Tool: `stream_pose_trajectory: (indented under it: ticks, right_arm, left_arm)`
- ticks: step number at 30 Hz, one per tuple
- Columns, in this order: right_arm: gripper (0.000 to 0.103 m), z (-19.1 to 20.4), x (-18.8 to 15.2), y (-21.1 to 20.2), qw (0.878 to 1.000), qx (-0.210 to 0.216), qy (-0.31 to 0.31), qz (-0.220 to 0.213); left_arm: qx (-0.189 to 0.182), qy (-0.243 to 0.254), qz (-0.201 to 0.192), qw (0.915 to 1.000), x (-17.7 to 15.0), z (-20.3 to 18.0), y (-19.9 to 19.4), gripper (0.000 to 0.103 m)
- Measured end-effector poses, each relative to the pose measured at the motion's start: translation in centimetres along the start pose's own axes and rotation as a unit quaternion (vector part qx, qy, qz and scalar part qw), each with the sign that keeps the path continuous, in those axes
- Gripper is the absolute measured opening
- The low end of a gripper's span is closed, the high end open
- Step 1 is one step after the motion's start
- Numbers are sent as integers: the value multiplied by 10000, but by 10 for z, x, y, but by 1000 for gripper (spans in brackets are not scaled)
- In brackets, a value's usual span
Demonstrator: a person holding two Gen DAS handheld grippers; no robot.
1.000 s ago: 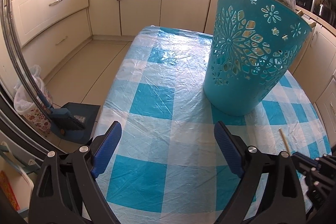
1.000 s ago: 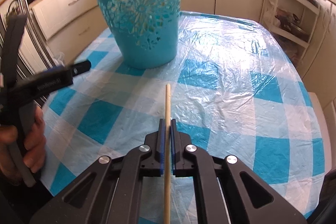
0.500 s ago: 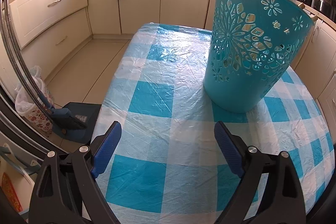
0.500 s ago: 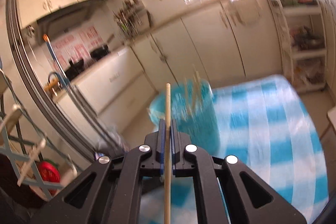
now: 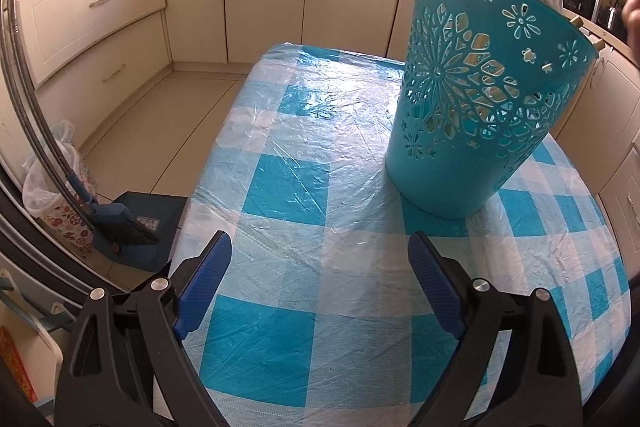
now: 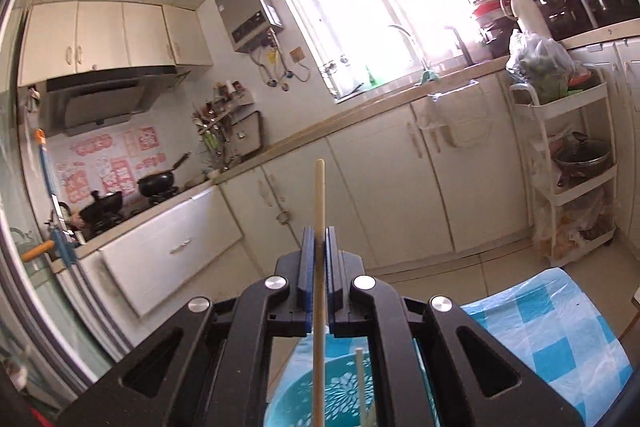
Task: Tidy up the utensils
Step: 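Raise the chopstick over the teal basket and release it, then withdraw the open right gripper from the basket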
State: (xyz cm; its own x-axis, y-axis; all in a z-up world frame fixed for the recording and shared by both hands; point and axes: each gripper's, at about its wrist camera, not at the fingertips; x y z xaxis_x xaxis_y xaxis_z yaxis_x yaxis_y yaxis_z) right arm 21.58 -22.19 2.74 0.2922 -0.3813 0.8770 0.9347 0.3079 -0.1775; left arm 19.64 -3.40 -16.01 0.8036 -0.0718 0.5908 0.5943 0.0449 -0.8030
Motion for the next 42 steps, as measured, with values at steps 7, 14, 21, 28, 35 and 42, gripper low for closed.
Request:
stream_pose_trajectory:
  ticks: [7, 14, 21, 28, 35, 42]
  right_arm:
    - [6, -9, -27, 1, 9989, -203, -207, 374]
    - [18, -2, -48, -22, 9957, -150, -366, 832]
    - [66, 2, -67, -83, 9897, -476, -332, 1310]
    - [95, -3, -82, -117, 9713, -1140, -76, 2085]
    - [96, 24, -84, -142, 9592, -1500, 80, 2397]
    - [96, 80, -75, -189, 9595, -1270, -269, 2502]
  left_arm:
    - [-48, -64, 16, 10000, 1, 3, 2, 86]
    - [0, -101, 47, 9999, 1, 3, 3, 86]
    - [213, -137, 276, 9993, 4, 8, 6, 88]
    - [333, -91, 107, 9993, 8, 18, -40, 91]
    - [399, -57, -354, 9986, 14, 29, -117, 95]
    - [424, -342, -742, 9958, 11, 51, -198, 95]
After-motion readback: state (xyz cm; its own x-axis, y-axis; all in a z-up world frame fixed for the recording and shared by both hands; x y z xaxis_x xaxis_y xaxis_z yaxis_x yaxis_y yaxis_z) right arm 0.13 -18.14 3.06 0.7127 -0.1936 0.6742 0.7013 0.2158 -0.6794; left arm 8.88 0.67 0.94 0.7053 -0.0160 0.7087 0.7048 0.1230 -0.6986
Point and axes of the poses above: each gripper's, at about its wrist camera, not at the fingertips, and y roughly the way its jaws point, z to its left, x to its top, and after that the axes turned 14 degrees about x, right-handed
